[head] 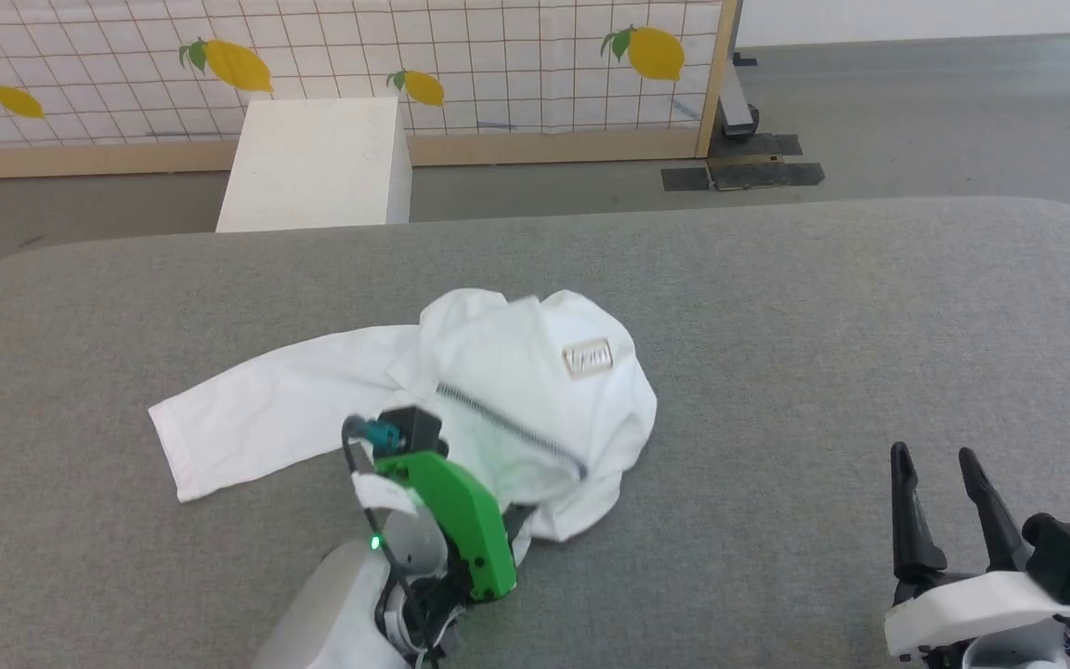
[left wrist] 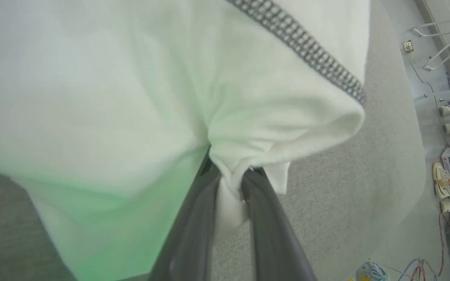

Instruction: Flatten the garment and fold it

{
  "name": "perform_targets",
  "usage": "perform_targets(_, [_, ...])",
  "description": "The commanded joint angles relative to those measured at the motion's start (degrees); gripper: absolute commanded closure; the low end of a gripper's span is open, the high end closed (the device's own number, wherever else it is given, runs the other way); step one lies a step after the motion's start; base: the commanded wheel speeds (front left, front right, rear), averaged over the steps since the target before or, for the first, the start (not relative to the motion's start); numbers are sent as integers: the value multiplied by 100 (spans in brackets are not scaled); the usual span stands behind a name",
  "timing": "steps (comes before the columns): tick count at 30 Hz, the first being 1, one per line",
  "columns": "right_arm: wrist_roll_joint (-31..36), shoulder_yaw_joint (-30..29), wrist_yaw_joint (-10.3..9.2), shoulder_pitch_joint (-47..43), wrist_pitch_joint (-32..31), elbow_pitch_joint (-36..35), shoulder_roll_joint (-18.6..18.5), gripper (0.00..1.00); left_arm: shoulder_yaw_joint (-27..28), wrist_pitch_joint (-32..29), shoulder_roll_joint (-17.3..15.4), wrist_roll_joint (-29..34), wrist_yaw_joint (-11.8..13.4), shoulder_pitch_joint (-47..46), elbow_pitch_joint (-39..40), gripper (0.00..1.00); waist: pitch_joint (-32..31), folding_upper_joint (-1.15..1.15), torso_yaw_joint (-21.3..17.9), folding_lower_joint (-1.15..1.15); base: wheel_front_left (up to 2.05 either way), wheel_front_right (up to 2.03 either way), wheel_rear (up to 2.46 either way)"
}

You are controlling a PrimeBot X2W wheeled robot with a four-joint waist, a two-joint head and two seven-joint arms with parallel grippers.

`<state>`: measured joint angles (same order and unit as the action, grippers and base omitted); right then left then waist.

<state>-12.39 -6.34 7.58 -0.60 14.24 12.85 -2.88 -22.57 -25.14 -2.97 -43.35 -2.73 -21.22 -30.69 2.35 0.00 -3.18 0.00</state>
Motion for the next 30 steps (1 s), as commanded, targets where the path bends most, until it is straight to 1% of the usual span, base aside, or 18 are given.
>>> perform_targets(1, [-55, 27, -9, 39, 60, 37, 1, 0, 4, 3, 3, -142, 77, 41, -52, 78, -5, 0, 11, 0, 0, 0, 0])
perform_targets(2, [-74, 39, -9, 36, 65, 83, 1, 0, 99, 237, 7, -501, 125, 10, 106, 0, -70, 0, 60, 0, 0, 0, 0])
perform_targets(5, [-79, 20, -9, 1, 68, 105, 1, 0, 486, 759, 8, -827, 215, -69, 569, 0, -148, 0, 115, 0, 0, 0, 0])
perform_targets(7, [-109, 2, -9, -18, 70, 103, 1, 0, 799, 1165, -11, -903, 289, -78, 913, 0, -202, 0, 149, 0, 0, 0, 0])
perform_targets(10, [-131, 10, -9, -49, 72, 97, 1, 0, 1154, 1774, -246, -731, 404, 37, 1348, 0, -273, 0, 173, 0, 0, 0, 0])
perform_targets(12, [-138, 6, -9, -73, 73, 90, 1, 0, 1266, 2289, -518, -335, 489, 182, 1586, 0, -310, 0, 200, 0, 0, 0, 0])
perform_targets(15, [-143, 13, -9, -100, 73, 83, 1, 0, 1229, 3234, -956, 581, 665, 502, 1731, 0, -349, 0, 226, 0, 0, 0, 0])
perform_targets(17, [-143, 38, -9, -117, 67, 95, 1, 0, 1160, 3716, -1096, 1051, 781, 749, 1765, 0, -369, 0, 235, 0, 0, 0, 0])
perform_targets(18, [-144, 51, -9, -129, 28, 115, 1, 0, 1107, 3817, -1131, 1242, 833, 871, 1783, 0, -384, 0, 238, 0, 0, 0, 0])
perform_targets(20, [-164, 52, -9, -150, -121, 153, 1, 0, 1097, 3945, -1072, 1453, 928, 1158, 1878, 0, -391, 0, 253, 0, 0, 0, 0])
perform_targets(22, [-201, 29, -9, -112, -324, 166, 1, 0, 1079, 3990, -998, 1621, 981, 1426, 1975, 0, -367, 0, 289, 0, 0, 0, 0])
perform_targets(24, [-85, 15, -9, 0, -662, 182, 1, 0, 1138, 4005, -903, 1687, 1021, 1657, 2052, 0, -327, 0, 314, 0, 0, 0, 0])
perform_targets(27, [121, 86, -9, 468, -1665, 309, 1, 0, 1391, 4011, -756, 1744, 1054, 1906, 2282, 0, -196, 0, 294, 0, 0, 0, 0])
perform_targets(30, [184, 361, -9, 1174, -2574, 463, 1, 0, 1544, 4012, -651, 1829, 988, 2027, 2477, 0, -2, 0, 311, 0, 0, 0, 0])
